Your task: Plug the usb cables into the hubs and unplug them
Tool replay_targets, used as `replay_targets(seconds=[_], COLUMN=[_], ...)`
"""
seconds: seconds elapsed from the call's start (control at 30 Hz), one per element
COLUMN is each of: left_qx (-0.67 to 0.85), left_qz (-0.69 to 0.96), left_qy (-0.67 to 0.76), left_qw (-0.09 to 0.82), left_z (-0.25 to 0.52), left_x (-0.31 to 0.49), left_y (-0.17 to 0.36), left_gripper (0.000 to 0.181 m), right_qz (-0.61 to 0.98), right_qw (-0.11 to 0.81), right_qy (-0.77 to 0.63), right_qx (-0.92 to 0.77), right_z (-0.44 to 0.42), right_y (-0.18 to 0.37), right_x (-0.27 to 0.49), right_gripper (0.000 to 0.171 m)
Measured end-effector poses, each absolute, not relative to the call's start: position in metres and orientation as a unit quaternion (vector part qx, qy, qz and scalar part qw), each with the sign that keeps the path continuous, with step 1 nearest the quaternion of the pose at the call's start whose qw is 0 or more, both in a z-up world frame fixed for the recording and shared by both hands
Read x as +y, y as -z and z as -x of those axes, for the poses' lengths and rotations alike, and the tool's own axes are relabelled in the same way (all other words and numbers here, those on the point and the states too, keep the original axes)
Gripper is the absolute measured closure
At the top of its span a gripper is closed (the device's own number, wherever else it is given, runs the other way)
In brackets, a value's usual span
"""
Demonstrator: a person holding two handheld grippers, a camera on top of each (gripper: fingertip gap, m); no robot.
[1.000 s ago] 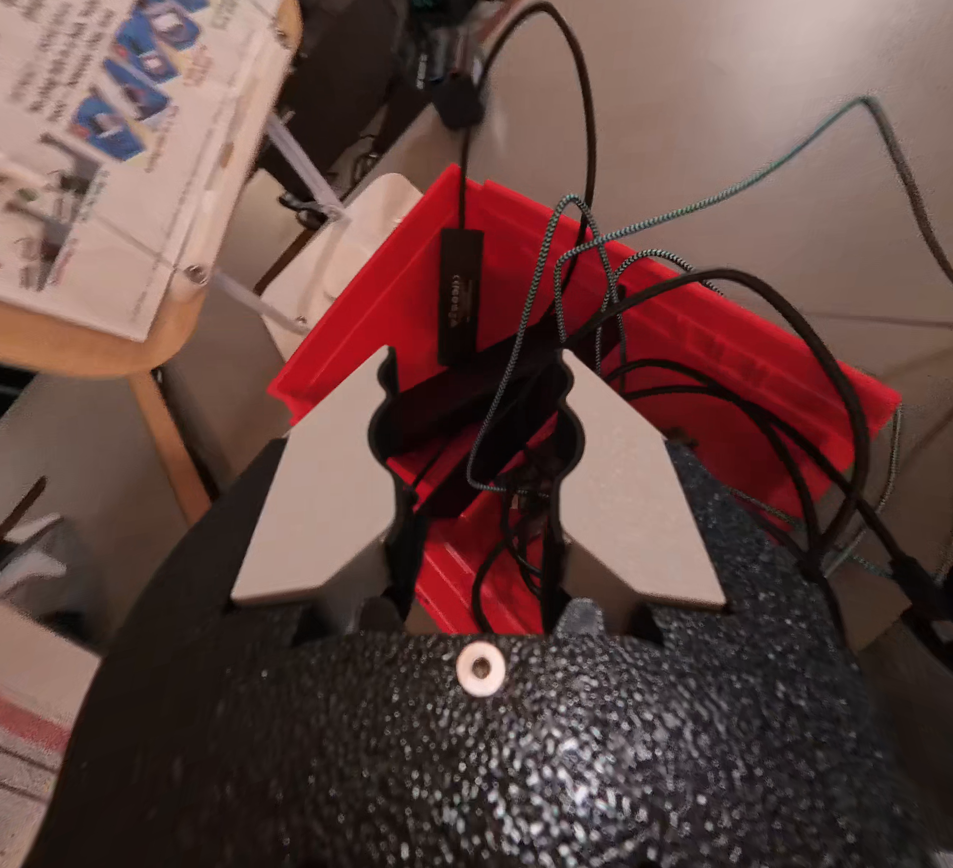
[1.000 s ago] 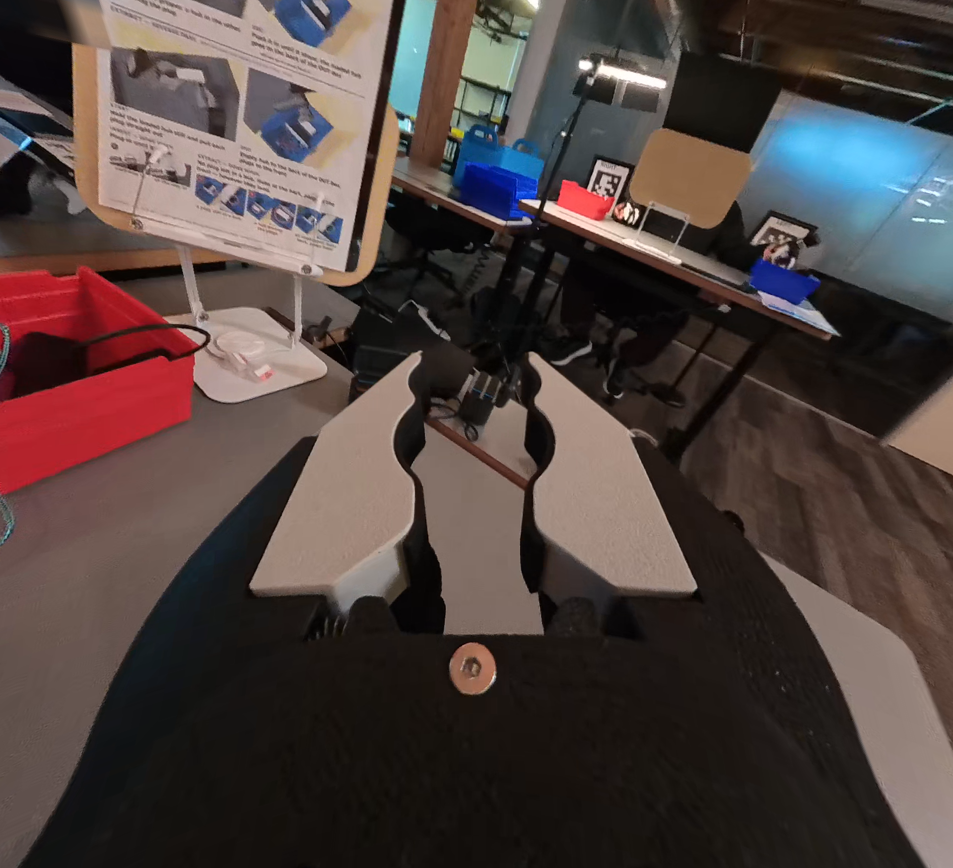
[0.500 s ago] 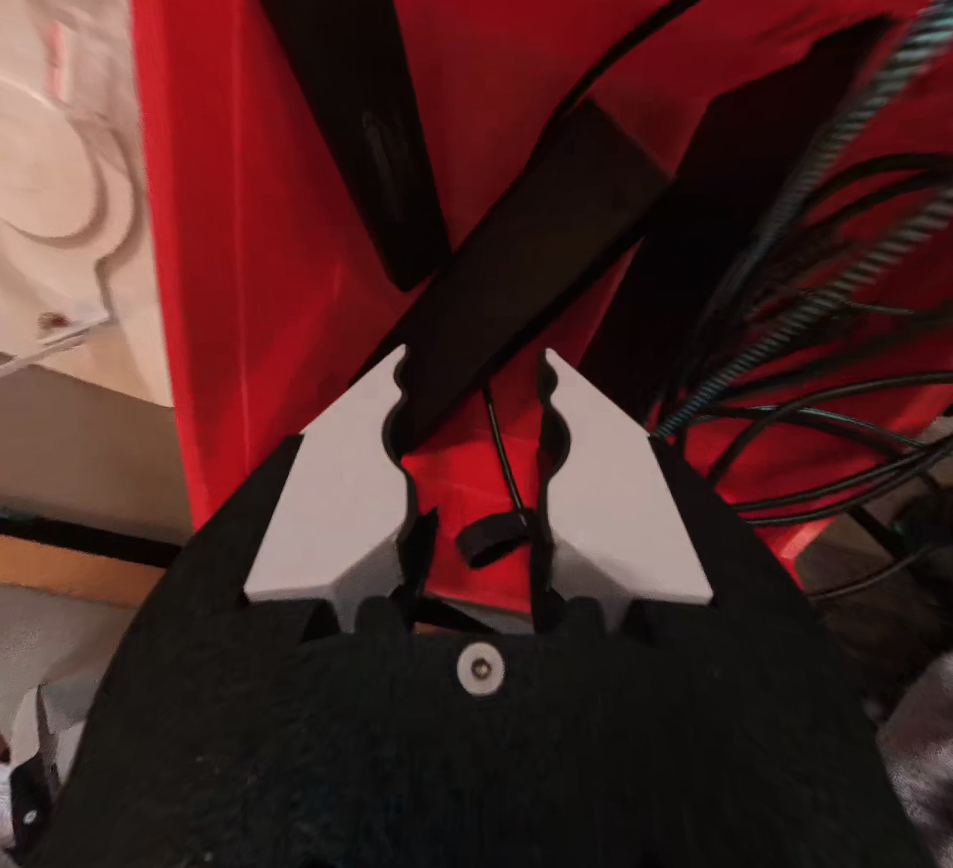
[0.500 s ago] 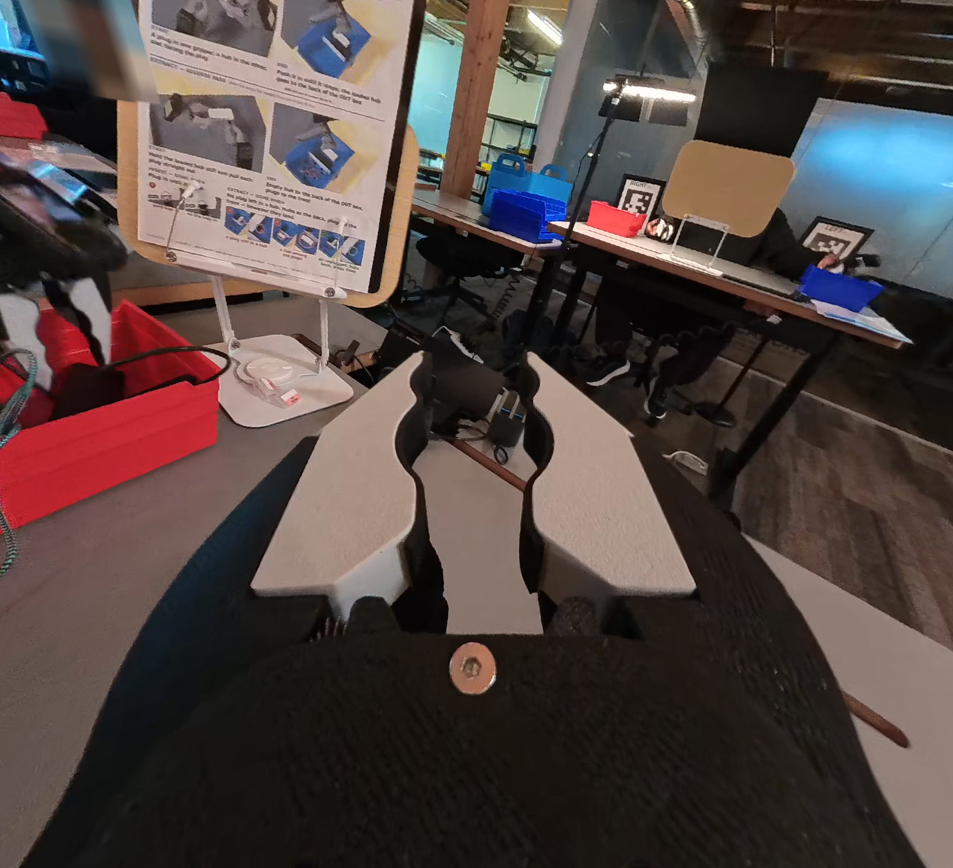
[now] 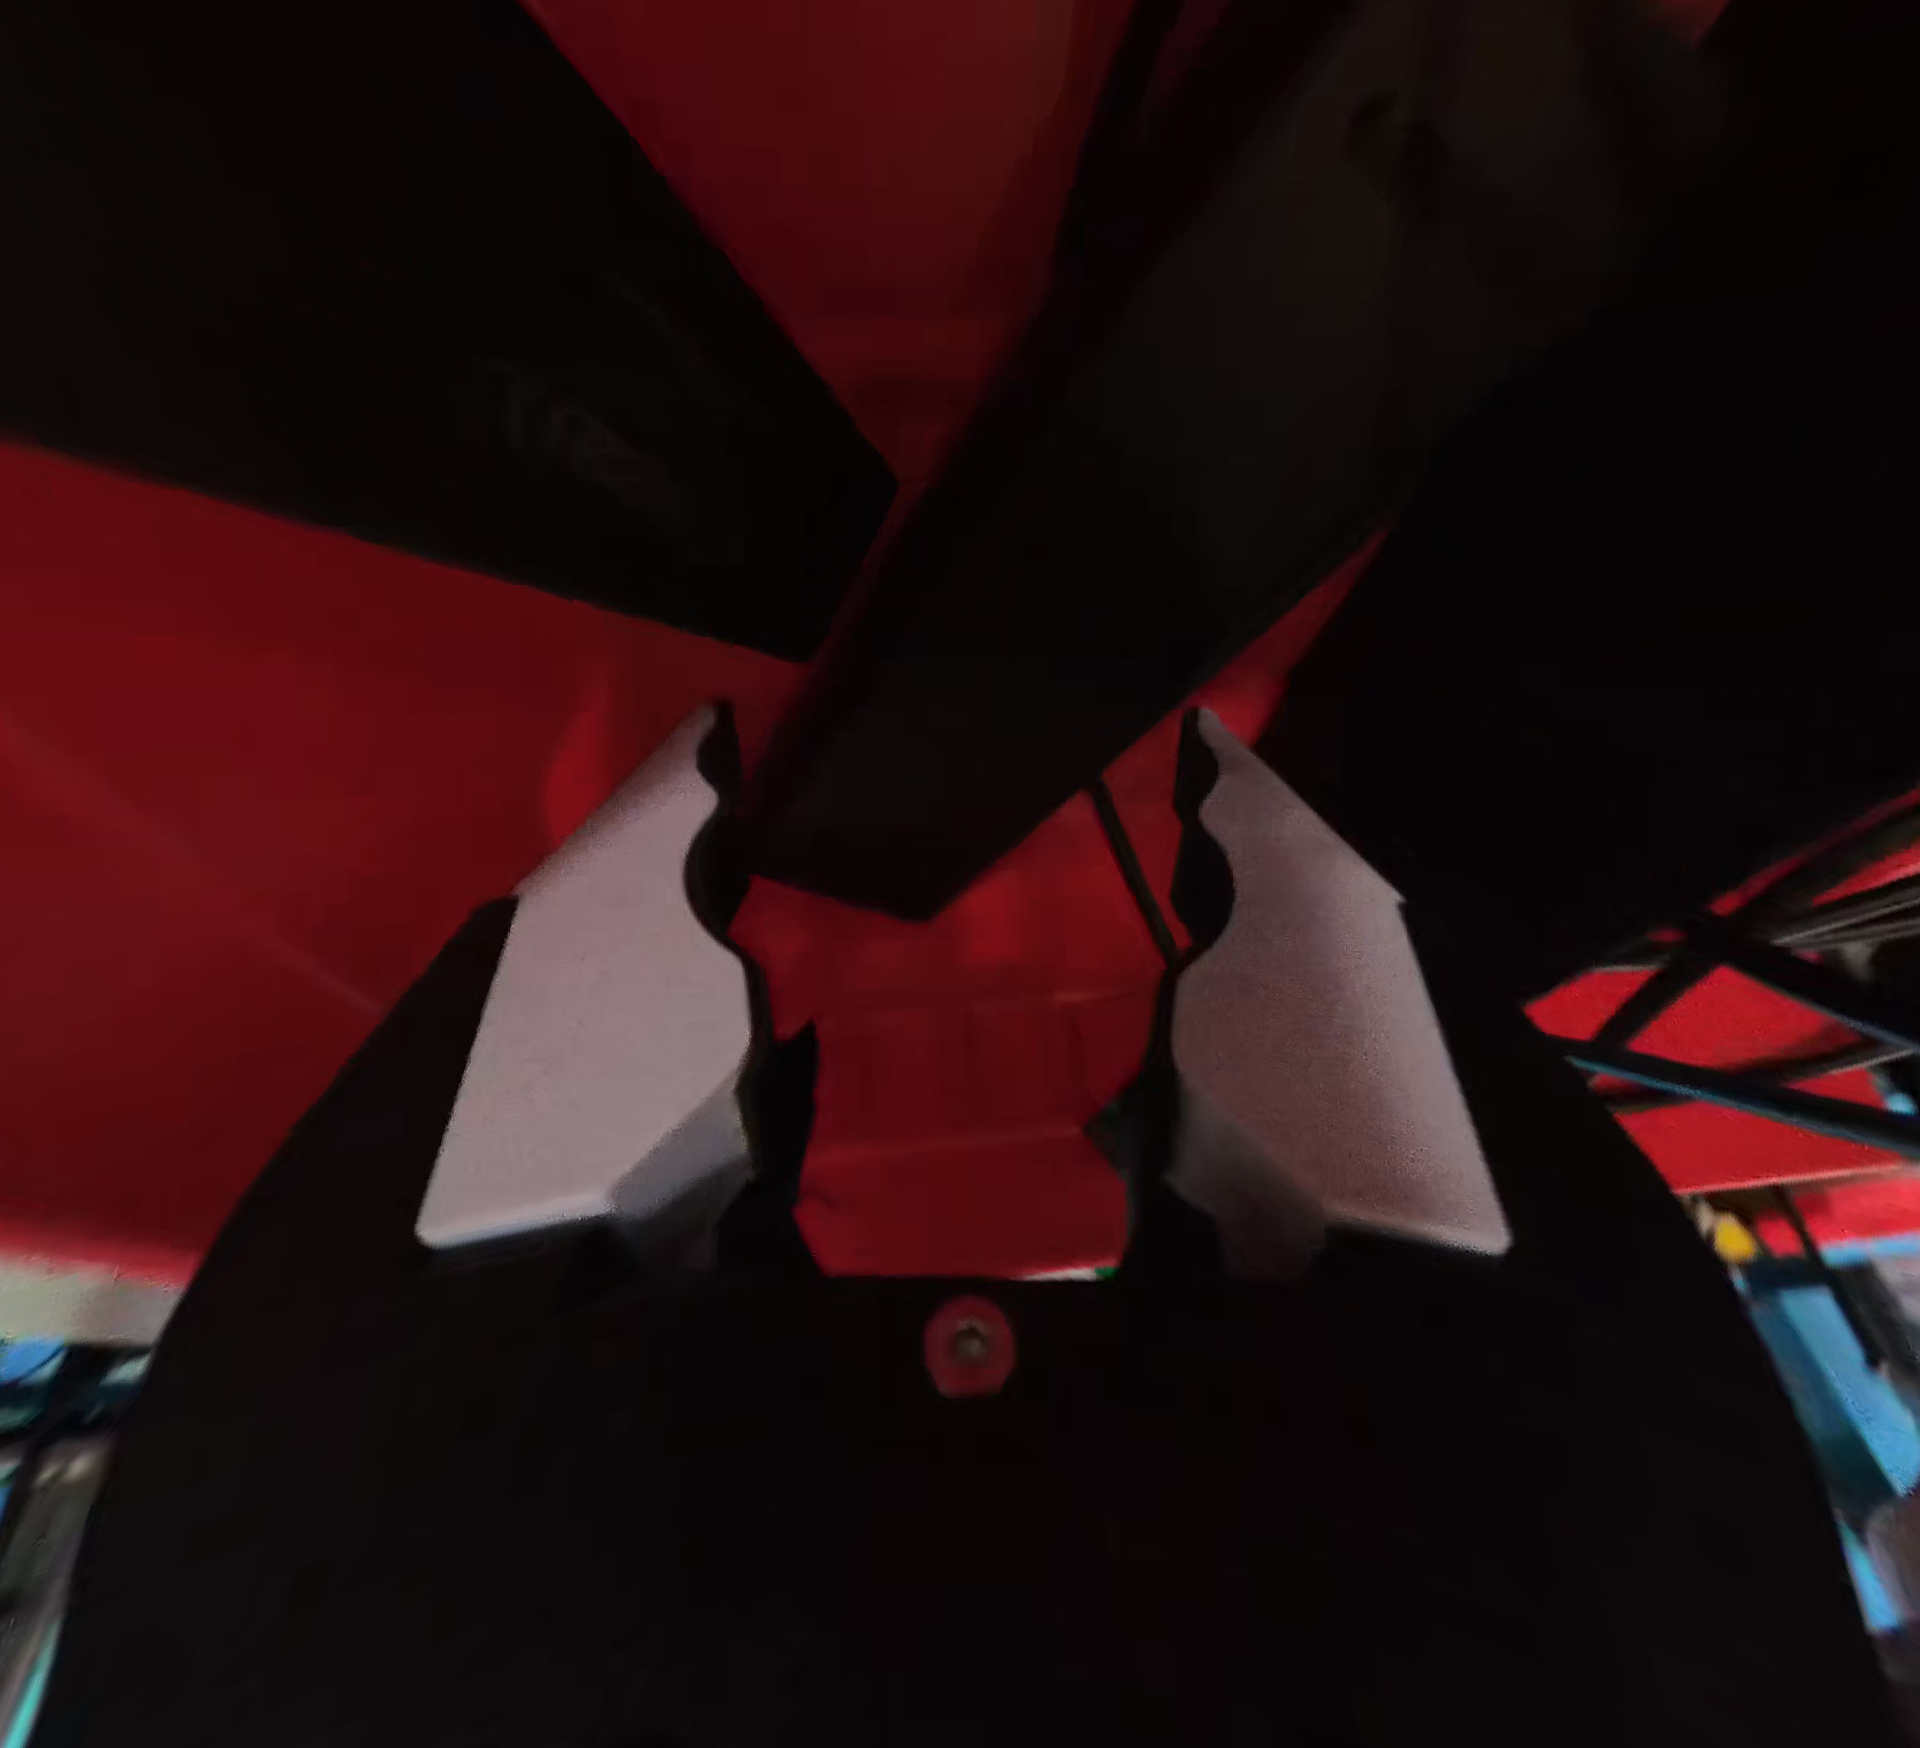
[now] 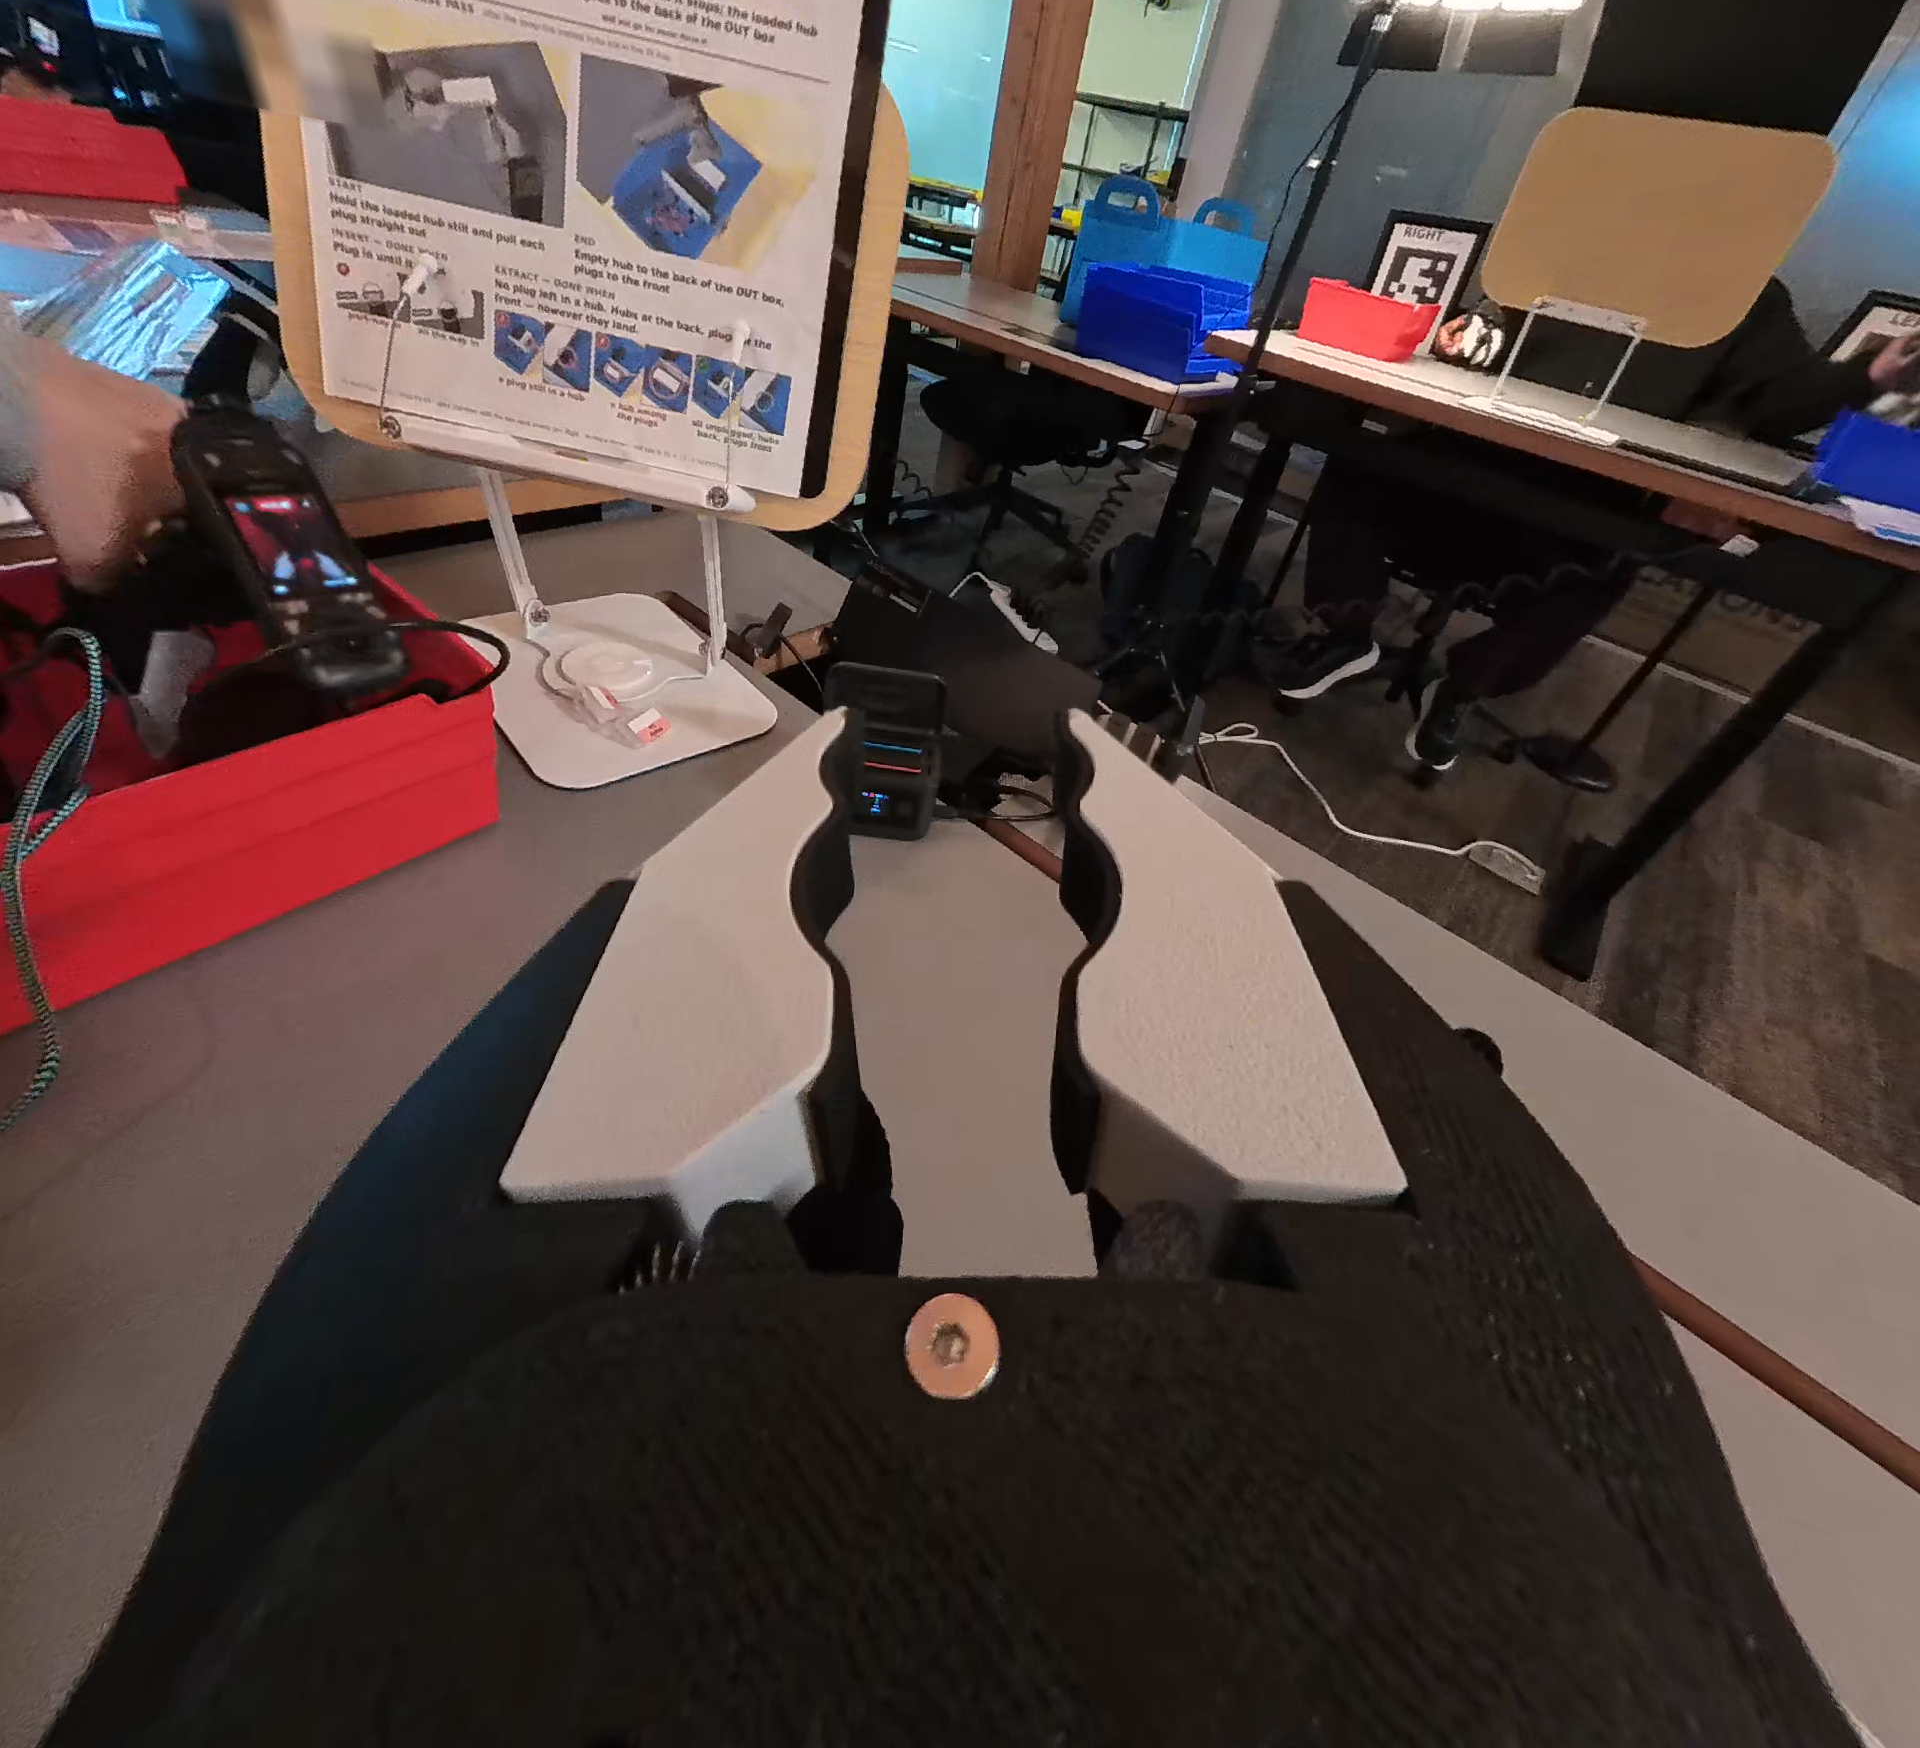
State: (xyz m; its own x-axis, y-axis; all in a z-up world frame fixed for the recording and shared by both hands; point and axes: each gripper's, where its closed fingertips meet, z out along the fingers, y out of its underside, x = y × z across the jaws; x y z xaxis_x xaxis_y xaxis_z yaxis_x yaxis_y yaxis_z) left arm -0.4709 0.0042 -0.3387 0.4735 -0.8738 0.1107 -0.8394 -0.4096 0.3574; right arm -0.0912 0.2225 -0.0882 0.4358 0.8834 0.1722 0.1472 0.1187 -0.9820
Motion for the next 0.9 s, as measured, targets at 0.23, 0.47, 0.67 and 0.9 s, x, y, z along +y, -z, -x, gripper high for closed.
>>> replay_targets(seconds=[0.23,0.47,0.67,0.9], left_qx=[-0.539,-0.500,-0.484,-0.503], left_qz=[-0.809,-0.845,-0.820,-0.766], left_qy=[0.104,0.176,0.293,0.383], left_qw=[0.211,0.072,-0.090,-0.117], left_z=[0.491,0.478,0.457,0.457], left_x=[-0.001,0.010,0.015,0.001], left_y=[0.347,0.307,0.254,0.250], left_gripper=[0.111,0.116,0.122,0.158], right_qz=[0.593,0.589,0.580,0.568], right_qw=[0.605,0.605,0.606,0.605], right_qy=[-0.296,-0.304,-0.321,-0.329], right_qx=[-0.441,-0.441,-0.440,-0.450], right_z=[0.091,0.086,0.085,0.088], right_y=[0.091,0.089,0.084,0.081], right_x=[0.224,0.223,0.219,0.209], right_gripper=[0.136,0.136,0.136,0.136])
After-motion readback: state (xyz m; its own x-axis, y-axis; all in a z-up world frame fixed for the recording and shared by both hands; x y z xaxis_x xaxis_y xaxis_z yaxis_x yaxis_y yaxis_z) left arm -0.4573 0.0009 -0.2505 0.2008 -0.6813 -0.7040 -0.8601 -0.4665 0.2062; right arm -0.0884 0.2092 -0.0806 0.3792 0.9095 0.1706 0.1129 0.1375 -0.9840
